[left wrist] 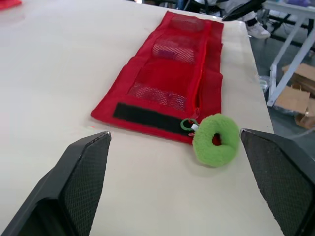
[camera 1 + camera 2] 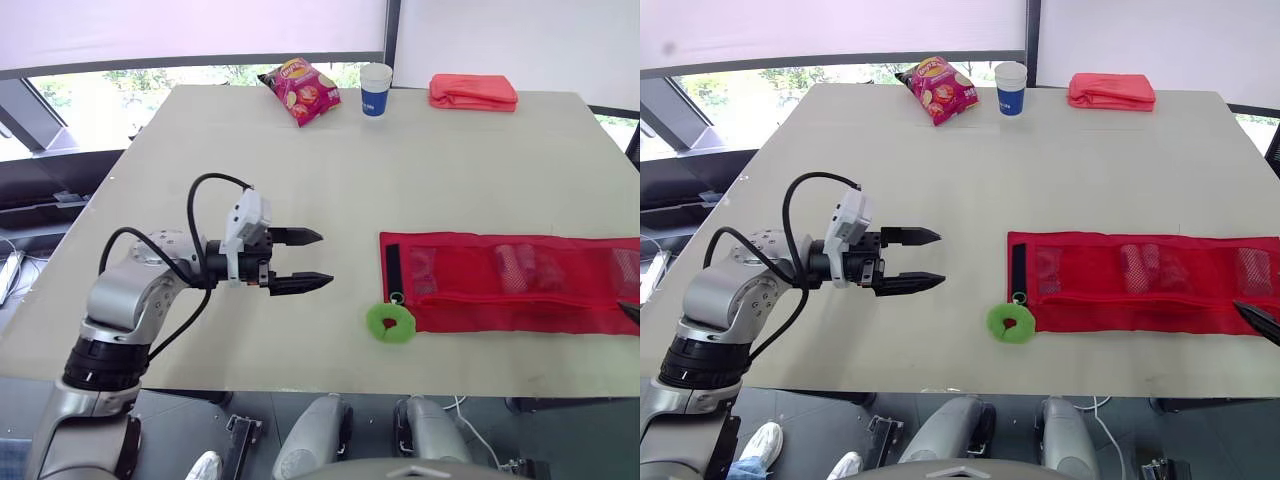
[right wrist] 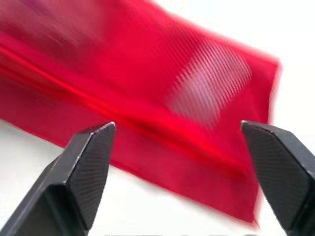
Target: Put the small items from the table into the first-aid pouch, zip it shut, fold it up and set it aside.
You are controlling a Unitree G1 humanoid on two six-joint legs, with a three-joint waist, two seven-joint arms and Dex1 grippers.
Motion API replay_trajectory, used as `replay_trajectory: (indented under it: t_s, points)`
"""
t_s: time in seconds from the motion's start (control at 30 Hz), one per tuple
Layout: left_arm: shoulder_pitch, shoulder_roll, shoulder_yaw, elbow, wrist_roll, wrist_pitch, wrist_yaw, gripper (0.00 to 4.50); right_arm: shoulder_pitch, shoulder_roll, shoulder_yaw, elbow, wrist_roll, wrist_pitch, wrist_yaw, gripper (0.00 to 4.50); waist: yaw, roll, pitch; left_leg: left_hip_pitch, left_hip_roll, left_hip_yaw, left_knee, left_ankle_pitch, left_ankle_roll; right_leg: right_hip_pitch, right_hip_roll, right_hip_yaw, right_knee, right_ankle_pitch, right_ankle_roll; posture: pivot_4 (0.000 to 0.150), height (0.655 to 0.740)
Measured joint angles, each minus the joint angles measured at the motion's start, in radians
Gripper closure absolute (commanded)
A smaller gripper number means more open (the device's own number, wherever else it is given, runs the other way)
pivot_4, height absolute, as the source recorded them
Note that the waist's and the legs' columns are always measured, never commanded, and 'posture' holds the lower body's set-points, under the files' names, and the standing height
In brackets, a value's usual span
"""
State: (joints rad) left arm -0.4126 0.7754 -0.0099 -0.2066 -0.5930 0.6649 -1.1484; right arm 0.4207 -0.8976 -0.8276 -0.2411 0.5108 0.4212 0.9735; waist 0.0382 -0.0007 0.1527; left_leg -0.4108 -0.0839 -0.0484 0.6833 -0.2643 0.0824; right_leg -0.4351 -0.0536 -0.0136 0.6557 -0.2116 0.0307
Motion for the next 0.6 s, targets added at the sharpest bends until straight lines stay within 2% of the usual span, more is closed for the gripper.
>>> replay_trajectory:
  t_s: [0.03, 0.13, 0.2, 0.37, 0.6]
  points:
    - [-0.002, -0.002, 0.0, 0.001, 0.001, 0.004, 0.005, 0.0, -0.001, 0.002, 0.0, -0.005, 0.005, 0.002, 0.001, 0.06, 0.0, 0.0, 0.0, 0.0, 0.0, 0.0, 0.0, 0.0, 0.0, 0.0, 0.0, 0.0, 0.0, 0.0, 0.0, 0.15, 0.7395]
    - [-0.104, -0.163, -0.039, 0.092, 0.053, 0.104, 0.194, 0.0, -0.021, 0.084, 0.029, -0.222, 0.136, 0.064, -0.041, 0.06, 0.014, 0.002, -0.001, 0.0, 0.0, -0.002, 0.001, 0.0, 0.0, 0.002, 0.0, -0.001, -0.001, 0.0, 0.0, 0.15, 0.7395]
    - [-0.123, -0.222, -0.1, 0.134, 0.081, 0.129, 0.239, 0.0, -0.037, 0.109, 0.063, -0.343, 0.204, 0.085, -0.065, 0.06, 0.011, 0.001, 0.0, 0.0, 0.0, -0.002, 0.001, 0.0, 0.0, 0.002, 0.0, -0.001, -0.001, 0.0, 0.0, 0.15, 0.7395]
    - [-0.188, -0.289, -0.196, 0.302, 0.161, 0.122, 0.258, 0.0, -0.008, 0.158, 0.092, -0.46, 0.287, 0.104, -0.092, 0.06, 0.007, -0.002, 0.001, 0.0, -0.001, -0.003, 0.001, 0.0, 0.0, 0.001, 0.0, -0.001, -0.001, 0.0, 0.0, 0.15, 0.7395]
    - [-0.318, -0.403, -0.248, 0.538, 0.263, 0.012, 0.24, 0.0, 0.118, 0.193, 0.107, -0.507, 0.277, 0.061, -0.038, 0.06, 0.01, -0.002, 0.001, 0.0, -0.001, -0.003, 0.001, 0.0, 0.0, 0.002, 0.0, -0.001, -0.001, 0.0, 0.0, 0.15, 0.7395]
